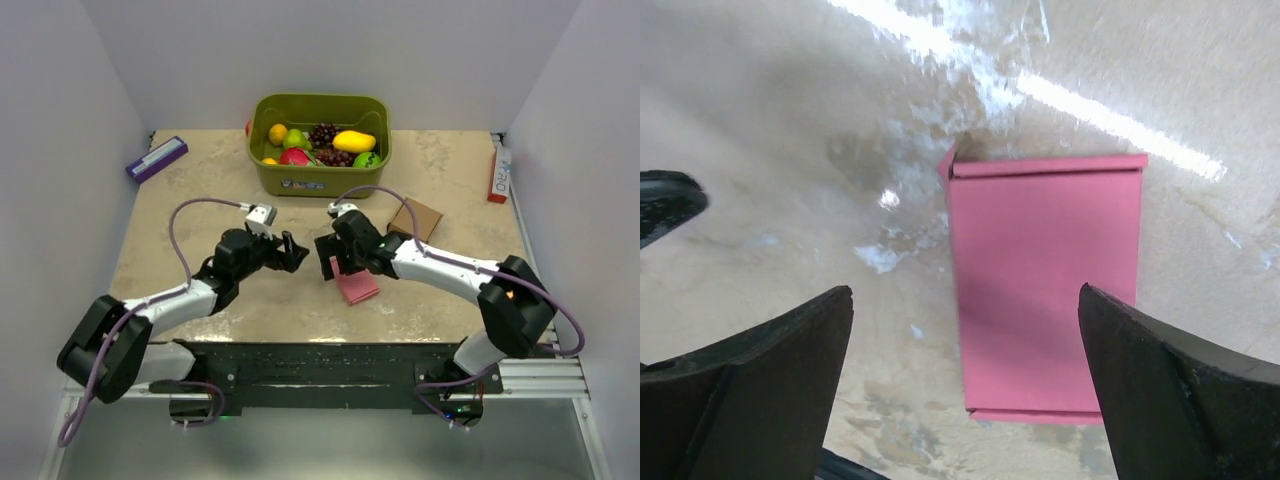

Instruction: Fold the paper box

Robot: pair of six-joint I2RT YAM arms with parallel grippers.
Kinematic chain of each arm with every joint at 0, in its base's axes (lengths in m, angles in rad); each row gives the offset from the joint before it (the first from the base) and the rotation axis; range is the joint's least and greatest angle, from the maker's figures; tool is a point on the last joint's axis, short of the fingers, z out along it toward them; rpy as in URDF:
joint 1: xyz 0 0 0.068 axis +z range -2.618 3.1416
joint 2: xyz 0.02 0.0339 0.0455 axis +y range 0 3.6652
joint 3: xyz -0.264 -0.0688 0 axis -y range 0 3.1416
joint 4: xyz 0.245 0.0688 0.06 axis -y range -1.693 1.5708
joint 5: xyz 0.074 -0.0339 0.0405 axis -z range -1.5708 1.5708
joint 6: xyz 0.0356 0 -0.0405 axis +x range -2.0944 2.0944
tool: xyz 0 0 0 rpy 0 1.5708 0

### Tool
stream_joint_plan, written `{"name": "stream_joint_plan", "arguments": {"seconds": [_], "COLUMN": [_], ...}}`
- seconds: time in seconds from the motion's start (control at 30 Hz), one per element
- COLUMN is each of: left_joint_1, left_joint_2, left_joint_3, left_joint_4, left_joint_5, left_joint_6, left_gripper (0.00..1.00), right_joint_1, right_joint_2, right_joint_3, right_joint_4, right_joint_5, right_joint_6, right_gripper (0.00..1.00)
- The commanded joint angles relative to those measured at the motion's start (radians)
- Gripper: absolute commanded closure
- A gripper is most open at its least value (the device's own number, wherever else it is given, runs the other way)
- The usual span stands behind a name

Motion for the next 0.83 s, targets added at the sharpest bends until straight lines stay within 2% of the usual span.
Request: {"name": "stream_joint_plan", "arguments": {"seconds": [0.0, 0.1, 0.13, 0.17, 0.27, 0.33, 0.47, 0.53, 0.63, 0.8], "left_joint_1": [0.04, 0.114, 0.147, 0.221, 0.313, 0.316, 0.315, 0.315, 0.315, 0.315], "left_joint_2": [-0.149, -0.241, -0.262, -0.304, -0.396, -0.434, -0.517, -0.529, -0.555, -0.589], "left_joint_3": [0.033, 0.059, 0.06, 0.059, 0.071, 0.126, 0.226, 0.287, 0.329, 0.369], "left_joint_4": [-0.118, -0.256, -0.308, -0.328, -0.428, -0.529, -0.673, -0.747, -0.796, -0.848], "left_joint_5": [-0.123, -0.171, -0.163, -0.151, -0.109, -0.149, -0.174, -0.229, -0.26, -0.27], "left_joint_6": [-0.042, -0.082, -0.108, -0.122, -0.133, -0.104, -0.075, -0.033, 0.028, 0.047], "left_gripper": [0.09, 0.05, 0.05, 0.05, 0.04, 0.01, 0.0, 0.0, 0.0, 0.0], "right_joint_1": [-0.098, -0.222, -0.297, -0.334, -0.46, -0.526, -0.557, -0.558, -0.558, -0.56], "right_joint_2": [-0.105, -0.201, -0.227, -0.26, -0.385, -0.497, -0.701, -0.789, -0.84, -0.87], "right_joint_3": [-0.033, -0.122, -0.145, -0.188, -0.249, -0.271, -0.328, -0.345, -0.361, -0.366], "right_joint_4": [0.133, 0.248, 0.271, 0.312, 0.337, 0.325, 0.299, 0.293, 0.271, 0.245], "right_joint_5": [-0.072, -0.155, -0.161, -0.184, -0.218, -0.197, -0.095, -0.071, -0.057, -0.042], "right_joint_6": [0.056, 0.076, 0.081, 0.083, 0.055, 0.038, -0.029, -0.046, -0.057, -0.062], "right_gripper": [0.03, 0.02, 0.02, 0.02, 0.02, 0.02, 0.01, 0.01, 0.01, 0.01]}}
